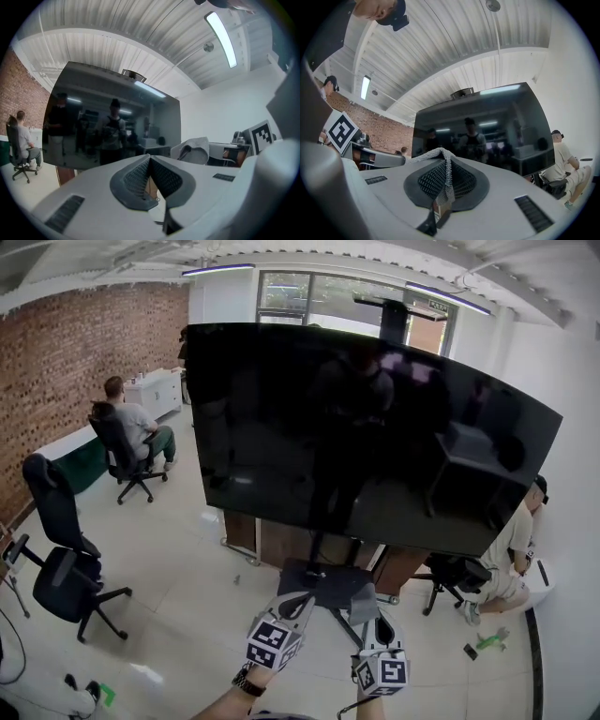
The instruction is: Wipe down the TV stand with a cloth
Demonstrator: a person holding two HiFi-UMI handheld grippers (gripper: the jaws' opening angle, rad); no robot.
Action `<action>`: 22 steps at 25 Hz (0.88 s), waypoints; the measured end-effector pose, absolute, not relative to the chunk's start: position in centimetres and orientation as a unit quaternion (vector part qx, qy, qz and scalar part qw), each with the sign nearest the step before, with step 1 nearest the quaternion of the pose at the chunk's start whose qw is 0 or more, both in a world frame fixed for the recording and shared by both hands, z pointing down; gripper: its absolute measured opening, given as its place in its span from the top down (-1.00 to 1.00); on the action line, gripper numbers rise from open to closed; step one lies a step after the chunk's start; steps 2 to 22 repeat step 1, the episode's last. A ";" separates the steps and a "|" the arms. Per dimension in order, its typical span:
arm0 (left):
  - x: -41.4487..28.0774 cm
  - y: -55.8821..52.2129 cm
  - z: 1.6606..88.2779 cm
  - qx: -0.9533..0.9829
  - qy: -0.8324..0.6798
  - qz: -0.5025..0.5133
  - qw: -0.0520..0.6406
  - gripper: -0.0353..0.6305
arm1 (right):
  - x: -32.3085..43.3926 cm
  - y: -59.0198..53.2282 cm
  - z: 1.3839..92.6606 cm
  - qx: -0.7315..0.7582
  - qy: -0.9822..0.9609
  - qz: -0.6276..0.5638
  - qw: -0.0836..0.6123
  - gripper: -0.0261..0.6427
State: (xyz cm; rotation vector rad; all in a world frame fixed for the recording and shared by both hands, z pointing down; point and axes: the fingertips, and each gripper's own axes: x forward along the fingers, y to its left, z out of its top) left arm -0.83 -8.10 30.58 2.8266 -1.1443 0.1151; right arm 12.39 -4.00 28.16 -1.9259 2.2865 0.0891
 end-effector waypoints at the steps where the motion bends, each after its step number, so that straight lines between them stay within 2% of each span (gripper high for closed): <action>1: -0.6 -7.6 30.6 0.927 -0.370 0.041 0.046 0.82 | 12.6 -3.3 28.3 -0.648 0.757 0.026 0.074 0.91; 22: -0.6 -7.6 30.6 0.927 -0.370 0.041 0.046 0.82 | 12.6 -3.3 28.3 -0.648 0.757 0.026 0.074 0.91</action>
